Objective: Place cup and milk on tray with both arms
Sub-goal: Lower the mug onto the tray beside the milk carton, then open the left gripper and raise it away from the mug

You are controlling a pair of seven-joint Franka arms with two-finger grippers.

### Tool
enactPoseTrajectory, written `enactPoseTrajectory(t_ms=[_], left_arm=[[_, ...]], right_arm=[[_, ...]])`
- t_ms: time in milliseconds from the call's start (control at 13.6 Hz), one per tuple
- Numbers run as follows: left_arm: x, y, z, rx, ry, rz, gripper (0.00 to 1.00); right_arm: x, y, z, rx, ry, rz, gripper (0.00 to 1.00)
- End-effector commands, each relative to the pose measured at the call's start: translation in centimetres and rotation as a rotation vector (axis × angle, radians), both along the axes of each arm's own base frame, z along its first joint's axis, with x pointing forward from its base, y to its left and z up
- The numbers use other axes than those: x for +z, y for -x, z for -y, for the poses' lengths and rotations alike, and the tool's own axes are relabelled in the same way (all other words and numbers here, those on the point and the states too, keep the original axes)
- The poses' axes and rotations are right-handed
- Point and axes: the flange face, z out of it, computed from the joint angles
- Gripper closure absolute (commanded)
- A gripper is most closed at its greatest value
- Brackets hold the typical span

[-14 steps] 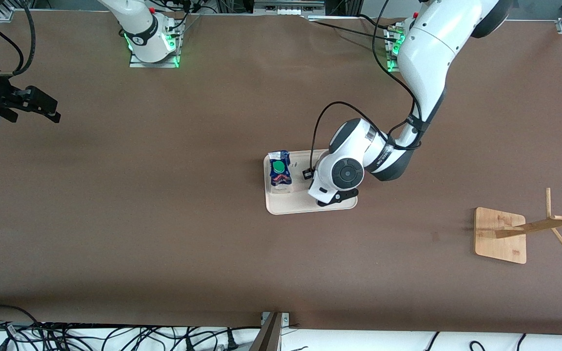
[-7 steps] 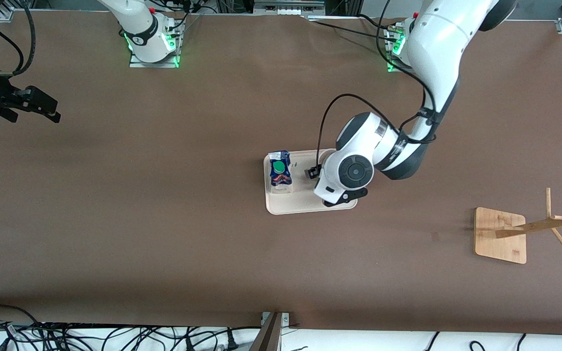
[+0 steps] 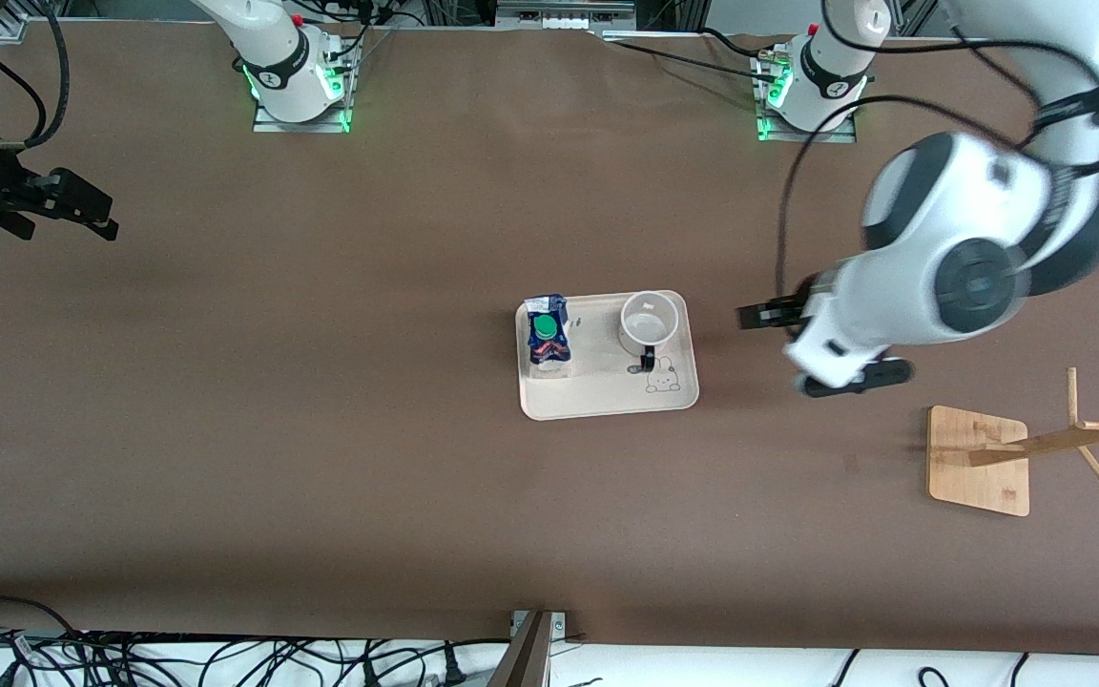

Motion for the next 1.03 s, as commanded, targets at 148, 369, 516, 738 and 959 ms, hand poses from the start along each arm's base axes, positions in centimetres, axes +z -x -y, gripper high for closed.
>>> enactPoseTrajectory(t_ms=[148, 369, 516, 738, 959], left_arm=[[6.1, 1.2, -6.3, -0.289, -0.133, 0.11, 0.0], [8.8, 1.6, -10.5, -0.34, -0.119, 0.145, 0.0], [9.7, 1.7, -13.6, -0.336, -0.092, 0.155, 0.0], [11.6, 2.8, -13.7, -0.347, -0.034, 0.19, 0.0], [12.8, 4.6, -17.2, -0.331, -0.088, 0.193, 0.0]], right_arm=[[0.5, -0.1, 0.0, 0.007, -0.017, 0.004, 0.0], [0.5, -0.1, 0.0, 0.007, -0.017, 0.004, 0.0], [0.4, -0.2, -0.1, 0.007, -0.016, 0.003, 0.0], [0.5, -0.1, 0.0, 0.007, -0.017, 0.004, 0.0], [0.5, -0.1, 0.0, 0.007, -0.017, 0.004, 0.0]])
